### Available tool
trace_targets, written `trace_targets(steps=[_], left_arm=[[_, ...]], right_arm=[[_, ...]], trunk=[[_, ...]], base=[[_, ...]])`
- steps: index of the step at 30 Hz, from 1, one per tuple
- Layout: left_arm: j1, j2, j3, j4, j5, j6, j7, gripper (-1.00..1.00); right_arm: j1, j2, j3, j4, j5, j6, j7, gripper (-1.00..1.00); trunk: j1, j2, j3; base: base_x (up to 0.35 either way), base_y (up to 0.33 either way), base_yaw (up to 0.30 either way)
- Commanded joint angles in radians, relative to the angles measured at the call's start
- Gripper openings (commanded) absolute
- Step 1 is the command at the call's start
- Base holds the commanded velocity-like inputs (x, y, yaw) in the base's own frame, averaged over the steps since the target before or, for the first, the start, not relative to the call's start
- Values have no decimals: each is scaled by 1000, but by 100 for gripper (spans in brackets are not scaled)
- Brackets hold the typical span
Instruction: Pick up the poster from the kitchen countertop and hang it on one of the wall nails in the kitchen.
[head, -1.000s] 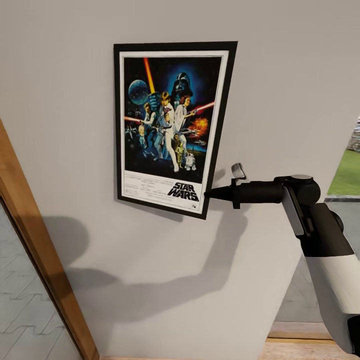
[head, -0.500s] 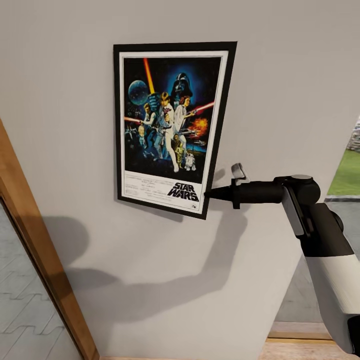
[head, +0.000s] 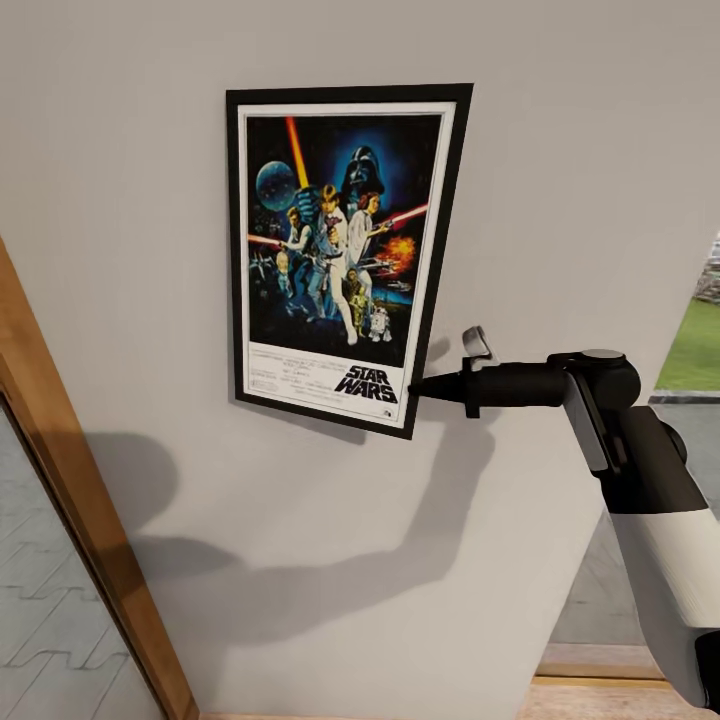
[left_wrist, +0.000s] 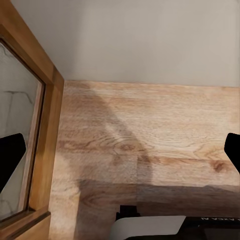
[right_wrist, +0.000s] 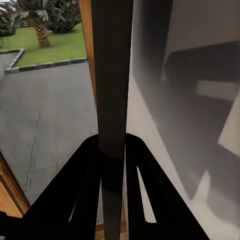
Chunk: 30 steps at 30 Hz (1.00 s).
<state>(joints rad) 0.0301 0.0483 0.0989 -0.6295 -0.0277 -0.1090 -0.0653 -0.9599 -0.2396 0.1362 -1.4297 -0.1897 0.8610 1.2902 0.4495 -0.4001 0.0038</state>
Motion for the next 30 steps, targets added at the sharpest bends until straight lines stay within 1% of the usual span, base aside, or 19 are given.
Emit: trace_targets(steps=[1, 14, 15, 30], left_arm=[[1, -1, 5, -1, -3, -1, -7, 100], [1, -1, 4, -1, -3, -1, -7, 100], [1, -7, 5, -4, -2, -5, -6, 100], [1, -7, 5, -4, -2, -6, -6, 100]], right_arm=[[0, -1, 2, 12, 38, -7, 0, -100], [0, -1, 2, 12, 38, -7, 0, -100], [1, 0, 2, 1, 1, 0, 5, -100], [2, 0, 2, 0, 0, 0, 3, -100]], trunk=[[1, 0, 0], [1, 0, 0], [1, 0, 0], [1, 0, 0]], base=[[0, 0, 0], [0, 0, 0], [0, 0, 0], [0, 0, 0]])
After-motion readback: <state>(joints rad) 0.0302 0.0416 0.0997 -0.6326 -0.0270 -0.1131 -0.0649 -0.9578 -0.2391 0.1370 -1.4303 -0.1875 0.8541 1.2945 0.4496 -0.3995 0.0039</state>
